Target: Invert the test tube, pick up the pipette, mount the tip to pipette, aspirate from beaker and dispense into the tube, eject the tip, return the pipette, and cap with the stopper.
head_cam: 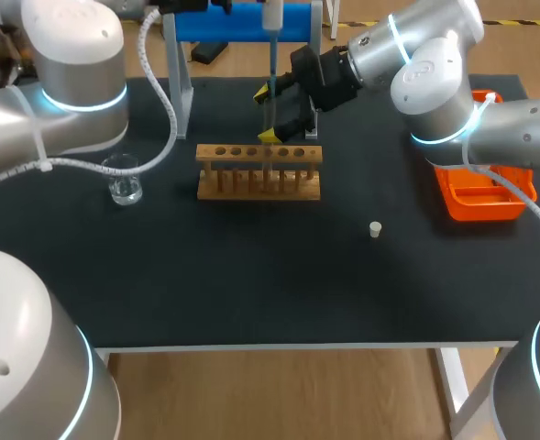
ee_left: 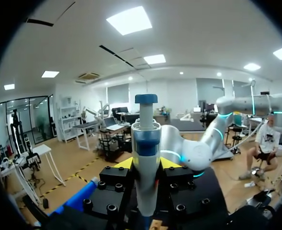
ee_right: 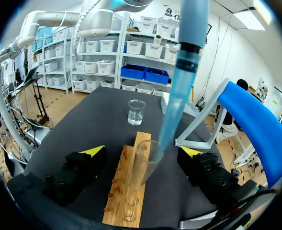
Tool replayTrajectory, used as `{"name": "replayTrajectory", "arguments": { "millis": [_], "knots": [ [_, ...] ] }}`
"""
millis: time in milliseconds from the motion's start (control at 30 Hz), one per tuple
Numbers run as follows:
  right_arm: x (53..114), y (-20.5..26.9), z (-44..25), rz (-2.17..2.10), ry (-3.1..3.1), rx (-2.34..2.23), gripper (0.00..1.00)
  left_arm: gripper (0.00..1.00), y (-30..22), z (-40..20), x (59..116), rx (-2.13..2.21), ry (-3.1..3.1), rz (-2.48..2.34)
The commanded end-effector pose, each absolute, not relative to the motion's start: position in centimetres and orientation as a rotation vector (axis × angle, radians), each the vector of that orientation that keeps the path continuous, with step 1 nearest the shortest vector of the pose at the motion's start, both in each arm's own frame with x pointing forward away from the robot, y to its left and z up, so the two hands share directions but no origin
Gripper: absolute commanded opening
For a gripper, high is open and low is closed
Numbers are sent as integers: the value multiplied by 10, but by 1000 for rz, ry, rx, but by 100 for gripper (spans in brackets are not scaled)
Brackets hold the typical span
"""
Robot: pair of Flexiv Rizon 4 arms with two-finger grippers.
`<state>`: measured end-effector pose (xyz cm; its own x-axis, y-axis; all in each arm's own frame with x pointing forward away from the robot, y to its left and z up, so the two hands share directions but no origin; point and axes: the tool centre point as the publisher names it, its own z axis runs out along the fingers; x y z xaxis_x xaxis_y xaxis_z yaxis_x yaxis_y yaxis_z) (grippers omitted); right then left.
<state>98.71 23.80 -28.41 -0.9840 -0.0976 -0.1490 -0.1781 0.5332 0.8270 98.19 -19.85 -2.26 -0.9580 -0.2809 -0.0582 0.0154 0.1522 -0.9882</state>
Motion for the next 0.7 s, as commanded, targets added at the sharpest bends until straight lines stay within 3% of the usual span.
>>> {"name": "replayTrajectory", "arguments": {
  "millis": [33, 700],
  "knots": [
    [987, 237, -283, 1455, 2679, -241, 100, 0, -197, -25, 976, -260, 2202, -1889],
    [987, 237, -283, 1455, 2679, -241, 100, 0, -192, -33, 971, -252, 2193, -1860]
  ]
}}
